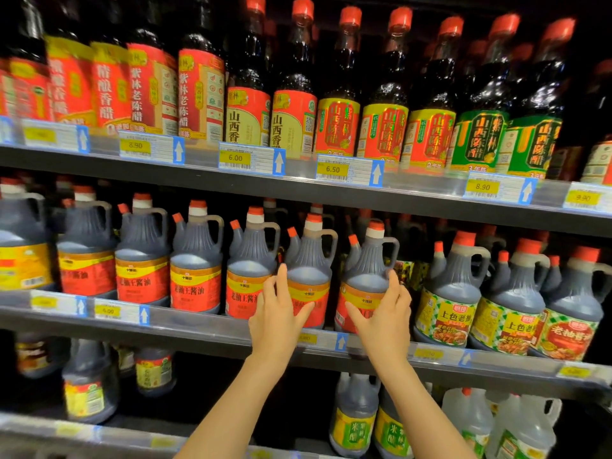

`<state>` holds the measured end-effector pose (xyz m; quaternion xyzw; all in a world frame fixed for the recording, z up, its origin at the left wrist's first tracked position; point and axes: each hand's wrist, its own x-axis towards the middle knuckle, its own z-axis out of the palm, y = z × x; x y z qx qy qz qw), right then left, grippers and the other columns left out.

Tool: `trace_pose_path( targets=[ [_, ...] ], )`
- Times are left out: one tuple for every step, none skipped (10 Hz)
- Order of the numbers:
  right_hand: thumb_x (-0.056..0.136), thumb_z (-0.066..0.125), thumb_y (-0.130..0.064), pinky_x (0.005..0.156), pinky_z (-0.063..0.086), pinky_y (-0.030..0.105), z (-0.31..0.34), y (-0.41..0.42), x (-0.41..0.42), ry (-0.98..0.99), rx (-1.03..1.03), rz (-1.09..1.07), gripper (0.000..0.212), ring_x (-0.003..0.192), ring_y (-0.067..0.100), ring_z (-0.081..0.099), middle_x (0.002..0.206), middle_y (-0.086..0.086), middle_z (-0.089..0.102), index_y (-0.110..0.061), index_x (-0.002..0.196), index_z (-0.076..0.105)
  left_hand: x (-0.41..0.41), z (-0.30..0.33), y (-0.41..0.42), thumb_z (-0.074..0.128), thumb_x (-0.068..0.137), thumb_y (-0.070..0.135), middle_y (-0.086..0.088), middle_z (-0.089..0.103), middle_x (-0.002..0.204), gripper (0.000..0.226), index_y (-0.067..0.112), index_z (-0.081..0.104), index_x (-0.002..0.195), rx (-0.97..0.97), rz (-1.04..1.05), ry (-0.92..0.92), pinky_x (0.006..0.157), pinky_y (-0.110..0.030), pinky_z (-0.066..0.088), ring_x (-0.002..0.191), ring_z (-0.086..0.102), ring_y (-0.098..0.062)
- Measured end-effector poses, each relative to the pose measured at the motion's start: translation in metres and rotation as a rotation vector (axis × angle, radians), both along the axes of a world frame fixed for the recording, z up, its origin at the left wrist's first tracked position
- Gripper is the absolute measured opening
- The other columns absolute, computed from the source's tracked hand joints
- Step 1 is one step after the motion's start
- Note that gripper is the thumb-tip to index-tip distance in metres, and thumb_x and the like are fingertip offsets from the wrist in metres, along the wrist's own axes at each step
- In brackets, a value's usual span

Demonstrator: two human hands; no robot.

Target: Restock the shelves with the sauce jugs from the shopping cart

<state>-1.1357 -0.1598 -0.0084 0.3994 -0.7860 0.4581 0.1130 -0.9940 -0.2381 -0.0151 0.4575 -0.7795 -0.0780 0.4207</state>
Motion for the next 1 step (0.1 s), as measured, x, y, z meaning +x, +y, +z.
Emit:
trace_pose_path(
  targets=[
    [0.083, 0.068, -0.030, 0.089, 0.045, 0.038, 0.0049, 0.0087, 0.0184, 0.194, -0.059, -0.049, 0.063, 0.118, 0.032, 0.046, 0.130, 0.016, 0.046, -0.008, 0.135, 0.041, 0.0294, 0.0002, -0.0042, 0.060, 0.086, 0.038, -0.007, 0.053, 0.125, 0.059, 0.012, 0.041, 0.136, -0.141, 0.003, 0.044, 0.069, -0.038, 0.050, 0.113, 0.053, -0.026]
  ],
)
